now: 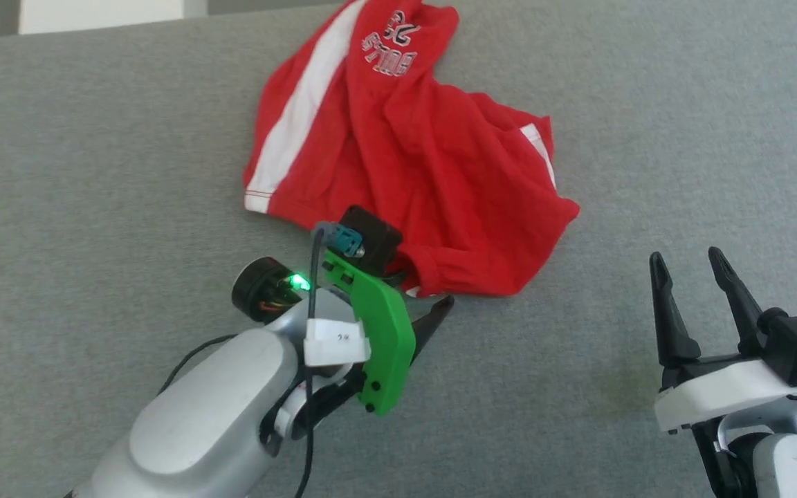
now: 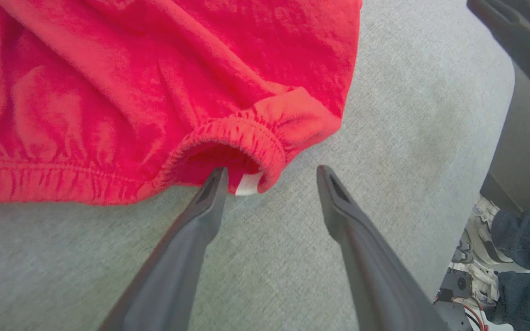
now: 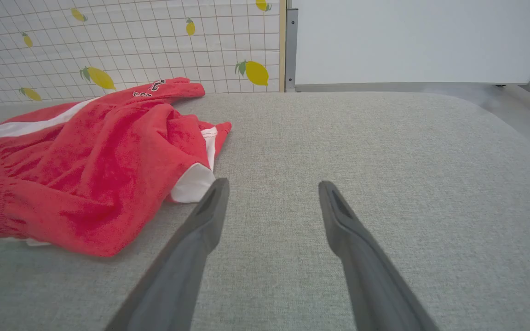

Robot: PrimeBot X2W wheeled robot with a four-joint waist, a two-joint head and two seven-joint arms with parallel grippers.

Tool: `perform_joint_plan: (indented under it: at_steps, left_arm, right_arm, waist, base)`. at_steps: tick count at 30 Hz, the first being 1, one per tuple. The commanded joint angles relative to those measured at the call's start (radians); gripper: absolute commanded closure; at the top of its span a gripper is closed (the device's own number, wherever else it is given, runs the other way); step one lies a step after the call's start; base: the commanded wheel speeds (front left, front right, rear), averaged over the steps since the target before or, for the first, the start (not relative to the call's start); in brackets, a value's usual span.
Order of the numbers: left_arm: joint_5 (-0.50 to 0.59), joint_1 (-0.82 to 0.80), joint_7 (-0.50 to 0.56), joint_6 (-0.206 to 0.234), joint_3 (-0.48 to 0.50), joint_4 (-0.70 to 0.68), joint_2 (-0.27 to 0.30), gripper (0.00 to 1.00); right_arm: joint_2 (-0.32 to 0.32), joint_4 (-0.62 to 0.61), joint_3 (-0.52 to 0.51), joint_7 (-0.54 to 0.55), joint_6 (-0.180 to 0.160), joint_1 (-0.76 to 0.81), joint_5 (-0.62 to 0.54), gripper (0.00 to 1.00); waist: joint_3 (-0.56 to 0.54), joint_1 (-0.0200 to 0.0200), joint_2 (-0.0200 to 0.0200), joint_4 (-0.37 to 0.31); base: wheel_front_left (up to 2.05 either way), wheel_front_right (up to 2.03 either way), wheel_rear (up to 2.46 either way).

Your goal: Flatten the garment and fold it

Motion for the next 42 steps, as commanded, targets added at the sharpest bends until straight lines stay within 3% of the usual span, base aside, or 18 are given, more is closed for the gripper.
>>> perform_joint_plan:
  at_steps: [1, 6, 8, 13, 18, 26, 32, 36, 42]
  left_arm:
    - [0.003, -0.022, -0.004, -0.008, -0.005, 0.018, -0.007, 0.0]
    - [0.028, -0.039, -0.024, -0.003, -0.01, 0.081, -0.018, 0.0]
    - [0.019, -0.035, -0.021, -0.017, -0.017, 0.09, -0.018, 1.0]
    - [0.019, -0.008, -0.042, -0.031, -0.025, 0.081, 0.001, 1.0]
    - [0.019, 0.055, -0.08, -0.003, -0.014, 0.017, 0.031, 1.0]
    - [0.002, 0.2, -0.1, 0.098, 0.021, -0.174, 0.114, 1.0]
    - [-0.017, 0.292, -0.108, 0.178, 0.075, -0.28, 0.194, 1.0]
    - [-0.027, 0.291, -0.128, 0.206, 0.148, -0.25, 0.248, 1.0]
    - [-0.051, 0.246, -0.126, 0.182, 0.188, -0.096, 0.268, 1.0]
  right_arm:
    - [0.002, 0.005, 0.001, -0.011, -0.001, -0.023, 0.01, 0.0]
    - [0.002, 0.021, 0.004, -0.026, -0.001, -0.03, 0.016, 0.0]
    - [0.002, 0.029, 0.003, -0.03, -0.001, -0.029, 0.017, 0.0]
    - [0.002, 0.056, -0.003, -0.029, -0.001, -0.023, 0.014, 0.0]
    - [0.002, 0.073, -0.008, -0.017, -0.001, -0.017, 0.011, 0.0]
    - [0.002, 0.081, -0.038, 0.011, -0.001, 0.016, 0.007, 0.0]
    - [0.002, 0.072, -0.038, 0.03, -0.001, 0.027, 0.011, 0.0]
    - [0.002, 0.056, -0.031, 0.039, -0.001, 0.02, 0.01, 0.0]
    - [0.002, 0.045, -0.029, 0.044, -0.001, 0.006, 0.005, 0.0]
  waist:
    - [0.032, 0.0, 0.0, -0.031]
    - [0.045, 0.0, 0.0, -0.038]
    - [0.041, 0.0, 0.0, -0.036]
    - [-0.007, 0.0, 0.0, -0.013]
    - [-0.079, 0.0, 0.0, 0.024]
    - [-0.175, 0.0, 0.0, 0.113]
    - [-0.184, 0.0, 0.0, 0.157]
    - [-0.159, 0.0, 0.0, 0.161]
    - [-0.111, 0.0, 0.0, 0.145]
  base:
    - [0.0, 0.0, 0.0]
    - [0.0, 0.0, 0.0]
    - [0.0, 0.0, 0.0]
    - [0.0, 0.0, 0.0]
    - [0.0, 0.0, 0.0]
    - [0.0, 0.0, 0.0]
    - [0.0, 0.0, 0.0]
    - [0.0, 0.0, 0.0]
    - [0.0, 0.0, 0.0]
